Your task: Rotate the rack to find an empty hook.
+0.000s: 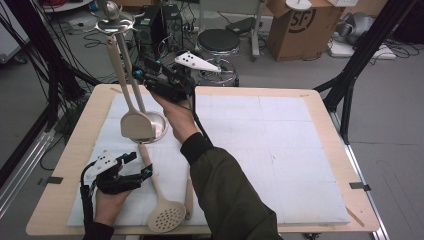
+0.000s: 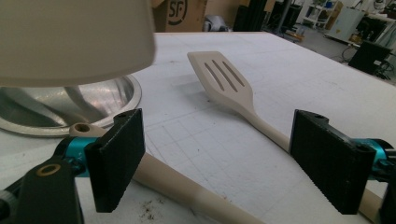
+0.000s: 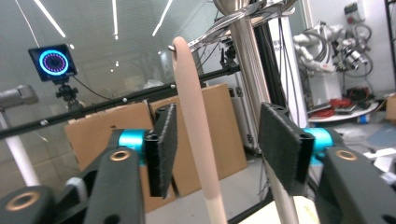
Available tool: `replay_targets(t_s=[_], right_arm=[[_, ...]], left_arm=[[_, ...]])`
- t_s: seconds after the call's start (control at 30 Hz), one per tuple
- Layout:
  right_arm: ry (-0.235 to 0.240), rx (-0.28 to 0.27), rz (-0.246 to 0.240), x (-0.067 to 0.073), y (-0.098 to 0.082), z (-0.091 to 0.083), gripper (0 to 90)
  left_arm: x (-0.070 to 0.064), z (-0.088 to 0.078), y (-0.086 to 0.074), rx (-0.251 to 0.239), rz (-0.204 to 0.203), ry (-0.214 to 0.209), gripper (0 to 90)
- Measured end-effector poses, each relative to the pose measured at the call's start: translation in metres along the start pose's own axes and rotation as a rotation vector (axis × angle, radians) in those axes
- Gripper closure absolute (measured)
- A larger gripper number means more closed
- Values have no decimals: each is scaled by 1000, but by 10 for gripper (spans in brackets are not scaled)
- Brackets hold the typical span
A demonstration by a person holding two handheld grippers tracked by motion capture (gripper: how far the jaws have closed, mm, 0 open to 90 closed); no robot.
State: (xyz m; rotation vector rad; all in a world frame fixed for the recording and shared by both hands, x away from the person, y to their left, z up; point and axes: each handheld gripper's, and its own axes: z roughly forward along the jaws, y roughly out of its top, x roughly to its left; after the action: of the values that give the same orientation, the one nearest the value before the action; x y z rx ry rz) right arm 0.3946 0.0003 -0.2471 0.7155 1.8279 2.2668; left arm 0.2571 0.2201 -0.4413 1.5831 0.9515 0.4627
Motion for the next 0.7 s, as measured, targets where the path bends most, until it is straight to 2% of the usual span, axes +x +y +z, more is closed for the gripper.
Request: replay_targets(t_s=[0.17, 0.37, 0.53, 0.7], right_arm=[[-1, 27, -5, 0, -3, -7, 355], [-6, 55, 5, -4, -9, -19, 351], [-25, 93, -2, -6, -20, -31, 349], [-40, 125, 10, -11, -30, -40, 340]], left_arm=[[0, 0, 0, 4, 10, 1, 190], [0, -2, 0, 0, 5, 3, 190], [0, -3, 0, -1, 6, 5, 190], [1, -4, 0, -3, 1, 8, 190]])
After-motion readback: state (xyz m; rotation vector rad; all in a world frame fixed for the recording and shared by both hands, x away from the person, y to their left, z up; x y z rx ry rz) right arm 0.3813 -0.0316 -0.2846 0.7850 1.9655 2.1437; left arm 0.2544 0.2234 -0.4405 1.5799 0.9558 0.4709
